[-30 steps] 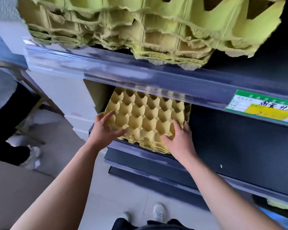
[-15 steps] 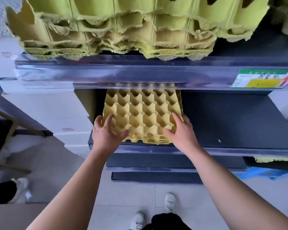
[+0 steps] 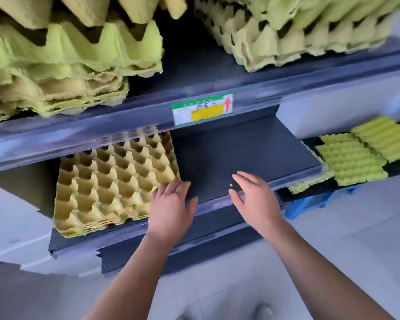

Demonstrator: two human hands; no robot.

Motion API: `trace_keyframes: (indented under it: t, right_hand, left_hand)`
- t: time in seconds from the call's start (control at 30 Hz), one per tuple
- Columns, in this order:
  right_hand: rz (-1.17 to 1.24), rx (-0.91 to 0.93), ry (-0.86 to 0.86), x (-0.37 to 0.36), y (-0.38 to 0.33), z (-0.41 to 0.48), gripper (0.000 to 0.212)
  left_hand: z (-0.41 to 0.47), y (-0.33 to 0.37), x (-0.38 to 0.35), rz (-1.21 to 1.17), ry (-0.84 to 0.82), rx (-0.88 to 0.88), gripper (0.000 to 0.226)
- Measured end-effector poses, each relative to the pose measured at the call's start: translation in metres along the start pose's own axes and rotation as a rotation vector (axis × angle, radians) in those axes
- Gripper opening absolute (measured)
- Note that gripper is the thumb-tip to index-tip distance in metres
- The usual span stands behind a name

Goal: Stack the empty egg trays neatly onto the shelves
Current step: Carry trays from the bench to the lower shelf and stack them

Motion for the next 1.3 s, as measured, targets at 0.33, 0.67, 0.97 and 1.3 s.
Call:
trace_keyframes:
  t: [0.33, 0.67, 0.97, 1.3]
  right_hand:
    - [-0.145, -0.24, 0.084, 0.141, 0.216, -0.063, 0.027]
    - [-0.292, -0.447, 0.204, 0.24, 0.386, -0.096, 0.034]
    - [-0.331, -0.584, 0.22, 0.304, 0.535, -0.048, 0.033]
    - [-0.302, -0.738, 0.202, 0.361, 0.691, 0.014, 0.034]
  left_hand:
    - [0.06, 0.257, -0.065, -0.113, -0.07, -0.26, 0.032]
    - [0.127, 0.46, -0.124, -0.221, -0.175, -0.419, 0.036]
    - [0.241, 0.605, -0.188, -0.233, -0.255, -0.548, 0.048]
    - [0.361, 0.753, -0.248, -0.276, -0.32, -0.594, 0.042]
Point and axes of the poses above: each hand's wrist, its own z-axis towards the middle knuckle, its own x-axis out of the back of the hand, y = z × x, the point moved 1 cm from there along z, towards the middle knuckle, and after that the axes turned 7 degrees about z, right-handed, at the moved point
